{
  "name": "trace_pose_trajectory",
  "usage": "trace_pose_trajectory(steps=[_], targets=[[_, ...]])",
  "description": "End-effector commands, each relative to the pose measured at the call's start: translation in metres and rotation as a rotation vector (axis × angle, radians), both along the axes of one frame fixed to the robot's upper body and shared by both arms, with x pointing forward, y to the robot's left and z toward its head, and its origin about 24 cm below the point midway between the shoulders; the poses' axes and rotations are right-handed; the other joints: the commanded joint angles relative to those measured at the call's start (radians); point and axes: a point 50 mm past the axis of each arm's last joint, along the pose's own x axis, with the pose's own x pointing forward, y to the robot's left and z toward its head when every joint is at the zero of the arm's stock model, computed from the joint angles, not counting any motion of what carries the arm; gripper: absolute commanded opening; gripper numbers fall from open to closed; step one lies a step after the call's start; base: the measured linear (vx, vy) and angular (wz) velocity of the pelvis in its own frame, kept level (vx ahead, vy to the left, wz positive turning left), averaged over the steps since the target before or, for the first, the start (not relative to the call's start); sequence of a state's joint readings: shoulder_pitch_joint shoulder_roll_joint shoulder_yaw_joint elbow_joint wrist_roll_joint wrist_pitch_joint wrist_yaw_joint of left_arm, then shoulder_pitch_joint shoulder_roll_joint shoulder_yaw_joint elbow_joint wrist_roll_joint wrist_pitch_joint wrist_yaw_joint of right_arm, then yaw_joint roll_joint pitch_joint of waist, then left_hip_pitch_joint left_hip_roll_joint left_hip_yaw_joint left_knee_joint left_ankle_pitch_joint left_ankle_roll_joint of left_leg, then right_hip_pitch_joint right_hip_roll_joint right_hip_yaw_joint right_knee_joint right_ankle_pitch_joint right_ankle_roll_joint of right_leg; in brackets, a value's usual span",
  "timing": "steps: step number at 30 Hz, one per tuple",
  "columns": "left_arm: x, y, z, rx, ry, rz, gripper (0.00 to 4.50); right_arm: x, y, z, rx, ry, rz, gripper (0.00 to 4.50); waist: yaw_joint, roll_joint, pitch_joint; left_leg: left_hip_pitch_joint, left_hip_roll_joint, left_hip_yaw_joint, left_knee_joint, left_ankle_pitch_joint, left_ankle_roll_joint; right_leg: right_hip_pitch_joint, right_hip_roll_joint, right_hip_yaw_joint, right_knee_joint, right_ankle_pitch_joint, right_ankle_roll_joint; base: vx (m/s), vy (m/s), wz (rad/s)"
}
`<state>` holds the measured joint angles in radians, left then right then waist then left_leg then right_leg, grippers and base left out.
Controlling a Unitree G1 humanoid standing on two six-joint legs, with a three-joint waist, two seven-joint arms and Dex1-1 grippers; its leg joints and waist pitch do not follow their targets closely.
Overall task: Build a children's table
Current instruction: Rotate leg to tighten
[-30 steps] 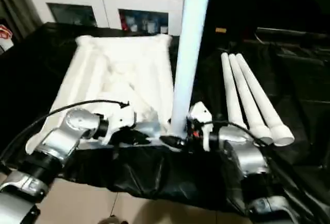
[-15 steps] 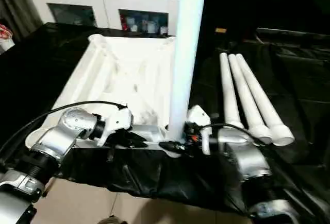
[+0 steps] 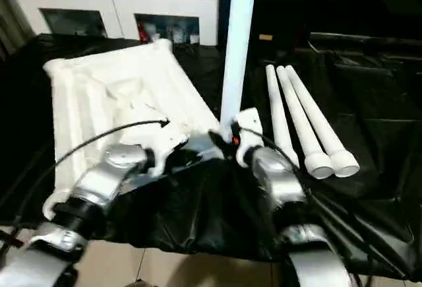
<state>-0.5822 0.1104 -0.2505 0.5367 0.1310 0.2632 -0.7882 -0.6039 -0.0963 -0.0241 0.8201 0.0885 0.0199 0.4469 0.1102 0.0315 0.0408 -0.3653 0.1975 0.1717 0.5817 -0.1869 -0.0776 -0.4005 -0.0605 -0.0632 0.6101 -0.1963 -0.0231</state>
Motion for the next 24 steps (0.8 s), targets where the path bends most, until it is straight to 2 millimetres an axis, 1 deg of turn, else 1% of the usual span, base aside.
trace_pose_trajectory(steps=[1, 2, 3, 5, 6, 7, 8, 10, 12, 13, 14, 15, 16, 17, 18, 19, 20, 21, 22, 23, 24], targets=[[-0.006, -0.034, 0.017, -0.084, -0.058, -0.093, 0.00, -0.014, 0.036, -0.021, 0.023, 0.107, 0.106, 3.45, 0.003, -0.007, -0.061, 0.003, 0.033, -0.009, -0.062, -0.123, 0.050, 0.055, -0.085, 0.046, -0.067, -0.070, -0.222, 0.000, 0.000, 0.00], [-0.007, -0.035, 0.016, -0.083, -0.059, -0.096, 0.00, -0.013, 0.036, -0.021, 0.037, 0.109, 0.106, 3.47, 0.004, -0.007, -0.060, 0.003, 0.031, -0.009, -0.061, -0.126, 0.058, 0.056, -0.085, 0.046, -0.067, -0.069, -0.222, 0.000, 0.000, 0.00], [-0.008, -0.036, 0.016, -0.080, -0.057, -0.102, 0.00, -0.013, 0.038, -0.021, 0.049, 0.113, 0.108, 3.50, 0.004, -0.007, -0.058, 0.002, 0.031, -0.009, -0.063, -0.136, 0.060, 0.056, -0.085, 0.045, -0.069, -0.088, -0.219, 0.000, 0.000, 0.00], [-0.008, -0.036, 0.015, -0.069, -0.061, -0.106, 0.00, -0.011, 0.036, -0.020, 0.021, 0.091, 0.105, 3.64, 0.003, -0.006, -0.056, 0.003, 0.033, -0.010, -0.066, -0.160, 0.054, 0.054, -0.086, 0.045, -0.074, -0.134, -0.211, 0.000, 0.000, 0.00], [-0.008, -0.035, 0.015, -0.065, -0.061, -0.107, 0.00, -0.010, 0.035, -0.019, 0.016, 0.079, 0.099, 3.89, 0.003, -0.001, -0.057, 0.005, 0.034, -0.010, -0.065, -0.167, 0.048, 0.054, -0.088, 0.046, -0.075, -0.148, -0.208, 0.000, 0.000, 0.00], [-0.008, -0.035, 0.015, -0.064, -0.061, -0.105, 0.00, -0.010, 0.033, -0.018, 0.014, 0.071, 0.094, 3.89, 0.002, -0.002, -0.057, 0.005, 0.034, -0.010, -0.066, -0.168, 0.046, 0.053, -0.086, 0.046, -0.075, -0.147, -0.207, 0.000, 0.000, 0.00], [-0.007, -0.034, 0.014, -0.060, -0.061, -0.100, 0.00, -0.008, 0.028, -0.015, 0.010, 0.045, 0.078, 3.89, 0.001, -0.003, -0.058, 0.005, 0.034, -0.010, -0.065, -0.162, 0.046, 0.054, -0.086, 0.047, -0.072, -0.120, -0.211, 0.000, 0.000, 0.00], [-0.007, -0.034, 0.013, -0.054, -0.062, -0.097, 0.00, -0.008, 0.022, -0.013, 0.015, 0.027, 0.074, 3.89, 0.003, -0.004, -0.059, 0.004, 0.034, -0.010, -0.064, -0.152, 0.050, 0.055, -0.085, 0.047, -0.069, -0.097, -0.215, 0.000, 0.000, 0.00], [-0.007, -0.034, 0.012, -0.044, -0.066, -0.090, 0.00, -0.010, 0.010, -0.006, 0.027, -0.023, 0.094, 3.89, 0.006, -0.007, -0.060, 0.003, 0.034, -0.009, -0.061, -0.130, 0.064, 0.058, -0.085, 0.047, -0.065, -0.057, -0.218, 0.000, 0.000, 0.00], [-0.007, -0.033, 0.012, -0.044, -0.066, -0.089, 0.00, -0.011, 0.008, -0.004, 0.032, -0.030, 0.103, 3.89, 0.007, -0.007, -0.061, 0.003, 0.033, -0.008, -0.060, -0.125, 0.069, 0.058, -0.083, 0.047, -0.064, -0.044, -0.217, 0.000, 0.000, 0.00], [-0.007, -0.033, 0.011, -0.040, -0.068, -0.086, 0.00, -0.015, 0.000, 0.001, 0.048, -0.062, 0.139, 3.89, 0.011, -0.009, -0.062, 0.004, 0.033, -0.008, -0.058, -0.115, 0.081, 0.058, -0.082, 0.047, -0.062, -0.020, -0.219, 0.000, 0.000, 0.00], [-0.006, -0.033, 0.011, -0.038, -0.069, -0.084, 0.00, -0.018, -0.004, 0.004, 0.053, -0.078, 0.157, 3.89, 0.020, -0.009, -0.063, 0.006, 0.035, -0.008, -0.055, -0.109, 0.093, 0.058, -0.083, 0.048, -0.062, -0.004, -0.217, 0.000, 0.000, 0.00], [-0.006, -0.033, 0.010, -0.036, -0.070, -0.083, 0.00, -0.022, -0.010, 0.007, 0.058, -0.093, 0.184, 3.89, 0.023, -0.006, -0.062, 0.005, 0.035, -0.008, -0.055, -0.105, 0.098, 0.059, -0.081, 0.048, -0.061, 0.005, -0.215, 0.000, 0.000, 0.00], [-0.006, -0.033, 0.010, -0.035, -0.070, -0.082, 0.00, -0.025, -0.015, 0.009, 0.060, -0.102, 0.202, 3.89, 0.031, -0.010, -0.063, 0.002, 0.035, -0.008, -0.053, -0.096, 0.105, 0.060, -0.081, 0.048, -0.058, 0.020, -0.210, 0.000, 0.000, 0.00], [-0.006, -0.033, 0.010, -0.035, -0.070, -0.079, 0.00, -0.030, -0.023, 0.012, 0.055, -0.116, 0.218, 3.89, 0.031, -0.008, -0.062, 0.000, 0.034, -0.009, -0.055, -0.103, 0.104, 0.060, -0.084, 0.046, -0.060, 0.002, -0.211, 0.000, 0.000, 0.00], [-0.006, -0.033, 0.010, -0.035, -0.069, -0.078, 0.00, -0.030, -0.024, 0.012, 0.054, -0.116, 0.219, 3.89, 0.032, -0.009, -0.060, 0.000, 0.034, -0.009, -0.056, -0.111, 0.103, 0.060, -0.082, 0.045, -0.064, -0.014, -0.204, 0.000, 0.000, 0.00], [-0.005, -0.032, 0.010, -0.041, -0.057, -0.069, 0.28, -0.038, -0.040, 0.017, 0.040, -0.128, 0.244, 3.95, 0.033, -0.012, -0.059, 0.002, 0.033, -0.009, -0.056, -0.123, 0.099, 0.061, -0.082, 0.046, -0.068, -0.043, -0.198, 0.000, 0.000, 0.00], [-0.005, -0.032, 0.010, -0.043, -0.055, -0.068, 0.28, -0.039, -0.041, 0.017, 0.039, -0.129, 0.246, 3.95, 0.037, -0.011, -0.059, 0.004, 0.034, -0.007, -0.054, -0.132, 0.101, 0.057, -0.083, 0.048, -0.069, -0.061, -0.195, 0.000, 0.000, 0.00], [-0.004, -0.031, 0.010, -0.048, -0.050, -0.060, 0.44, -0.042, -0.047, 0.020, 0.033, -0.136, 0.253, 3.96, 0.037, -0.002, -0.059, 0.002, 0.033, -0.010, -0.055, -0.132, 0.098, 0.059, -0.082, 0.046, -0.069, -0.070, -0.193, 0.000, 0.000, 0.00], [-0.003, -0.030, 0.009, -0.047, -0.046, -0.055, 0.55, -0.046, -0.057, 0.024, 0.031, -0.144, 0.259, 3.96, 0.035, -0.002, -0.058, 0.000, 0.033, -0.010, -0.055, -0.143, 0.095, 0.059, -0.083, 0.045, -0.072, -0.088, -0.186, 0.000, 0.000, 0.00], [-0.002, -0.030, 0.009, -0.046, -0.046, -0.053, 0.58, -0.047, -0.061, 0.026, 0.030, -0.146, 0.261, 3.96, 0.035, -0.008, -0.057, 0.000, 0.031, -0.009, -0.055, -0.151, 0.096, 0.060, -0.082, 0.045, -0.078, -0.108, -0.176, 0.000, 0.000, 0.00]])
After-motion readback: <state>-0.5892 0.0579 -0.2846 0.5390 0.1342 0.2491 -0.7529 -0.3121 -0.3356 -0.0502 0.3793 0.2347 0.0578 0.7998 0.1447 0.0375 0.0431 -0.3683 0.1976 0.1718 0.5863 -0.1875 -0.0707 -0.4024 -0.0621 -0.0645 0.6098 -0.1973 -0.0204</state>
